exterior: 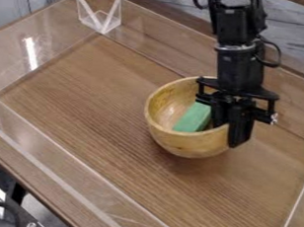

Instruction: Remove the green block from inside the brown bowl and put it on the table

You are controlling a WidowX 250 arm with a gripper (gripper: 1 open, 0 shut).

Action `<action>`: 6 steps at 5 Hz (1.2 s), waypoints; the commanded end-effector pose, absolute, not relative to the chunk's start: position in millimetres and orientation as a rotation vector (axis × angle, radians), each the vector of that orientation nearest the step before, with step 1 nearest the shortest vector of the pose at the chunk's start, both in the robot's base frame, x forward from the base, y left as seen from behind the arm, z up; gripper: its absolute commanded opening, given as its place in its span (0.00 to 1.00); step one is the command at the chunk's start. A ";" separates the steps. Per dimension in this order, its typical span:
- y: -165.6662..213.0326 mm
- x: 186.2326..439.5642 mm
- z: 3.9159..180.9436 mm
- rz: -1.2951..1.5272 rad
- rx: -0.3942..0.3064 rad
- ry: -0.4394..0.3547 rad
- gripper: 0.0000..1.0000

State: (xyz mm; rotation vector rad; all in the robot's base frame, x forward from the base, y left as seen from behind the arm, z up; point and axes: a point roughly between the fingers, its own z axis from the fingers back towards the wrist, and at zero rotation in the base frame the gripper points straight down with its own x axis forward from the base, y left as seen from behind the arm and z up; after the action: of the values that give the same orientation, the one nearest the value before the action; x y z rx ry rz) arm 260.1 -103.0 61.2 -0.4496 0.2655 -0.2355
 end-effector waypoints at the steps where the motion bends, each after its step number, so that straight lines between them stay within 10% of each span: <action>1: -109.5 256.0 52.1 -0.260 -0.507 0.300 0.00; 6: -97.3 249.4 66.3 -0.272 -0.538 0.322 0.00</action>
State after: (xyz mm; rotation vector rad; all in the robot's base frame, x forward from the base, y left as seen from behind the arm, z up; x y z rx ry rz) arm 256.9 -94.6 68.5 -0.5065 0.2901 -0.2724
